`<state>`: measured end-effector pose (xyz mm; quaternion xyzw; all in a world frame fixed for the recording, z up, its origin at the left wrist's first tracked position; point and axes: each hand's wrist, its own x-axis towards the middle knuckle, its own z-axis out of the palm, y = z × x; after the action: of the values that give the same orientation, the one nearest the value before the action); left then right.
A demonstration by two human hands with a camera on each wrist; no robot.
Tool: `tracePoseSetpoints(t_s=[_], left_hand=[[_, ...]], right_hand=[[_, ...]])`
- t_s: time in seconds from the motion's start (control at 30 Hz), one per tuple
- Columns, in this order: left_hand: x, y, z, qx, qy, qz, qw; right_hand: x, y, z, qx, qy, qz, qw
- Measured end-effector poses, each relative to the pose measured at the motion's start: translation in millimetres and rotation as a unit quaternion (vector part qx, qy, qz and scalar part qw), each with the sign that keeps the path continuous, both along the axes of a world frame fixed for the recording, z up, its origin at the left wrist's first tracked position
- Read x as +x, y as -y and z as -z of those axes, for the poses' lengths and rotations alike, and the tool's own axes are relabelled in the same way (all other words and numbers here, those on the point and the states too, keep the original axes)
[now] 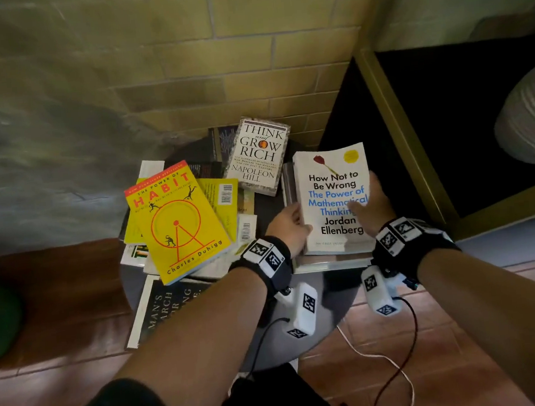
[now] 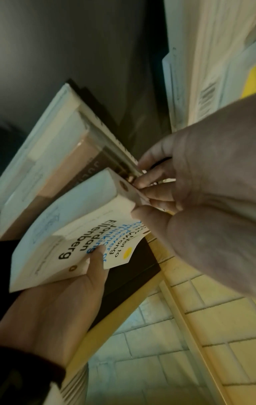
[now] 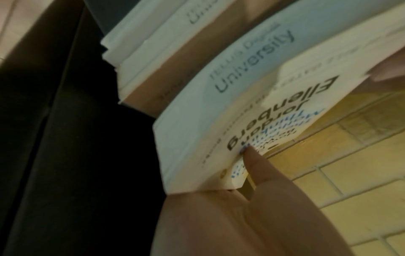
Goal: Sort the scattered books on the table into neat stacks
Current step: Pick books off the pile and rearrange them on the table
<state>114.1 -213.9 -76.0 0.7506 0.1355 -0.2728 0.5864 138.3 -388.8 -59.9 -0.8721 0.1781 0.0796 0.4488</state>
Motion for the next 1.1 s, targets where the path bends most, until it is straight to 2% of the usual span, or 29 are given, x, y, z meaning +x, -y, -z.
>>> tracePoseSetpoints(t_s=[0.13,0.2,0.23,0.27,0.37,0.43,0.5,0.67,0.83,1.1], left_hand=[[-9,3,10,0.091,0.053,0.008,0.994],[-13,3,15,0.102,0.066,-0.004,0.993],[-13,3,20,0.08,0.055,-0.017,0.995],[-13,4,23,0.032,0.01,-0.037,0.999],[-16,8,37,-0.093,-0.111,-0.09,0.985],[-17,12,47,-0.131,-0.124,-0.093,0.979],[-18,11,50,-0.141,-0.117,-0.081,0.98],[-20,5,86,-0.117,-0.123,-0.05,0.984],[-26,0,46,-0.07,-0.097,0.009,0.993],[-32,5,44,-0.023,-0.099,0.019,0.995]], right_hand=[[-1,0,8,0.004,-0.013,-0.002,1.0],[-1,-2,12,-0.009,-0.016,-0.008,1.0],[-1,-4,15,-0.014,-0.019,-0.005,1.0],[-3,-5,16,-0.01,-0.025,0.002,1.0],[-9,-4,26,0.068,-0.088,0.055,0.992],[-11,1,31,0.133,-0.116,0.085,0.981],[-12,2,28,0.161,-0.125,0.074,0.976],[-19,0,32,0.172,-0.133,0.054,0.975],[-21,-3,38,0.169,-0.13,0.054,0.976],[-24,-7,30,0.167,-0.122,0.038,0.978]])
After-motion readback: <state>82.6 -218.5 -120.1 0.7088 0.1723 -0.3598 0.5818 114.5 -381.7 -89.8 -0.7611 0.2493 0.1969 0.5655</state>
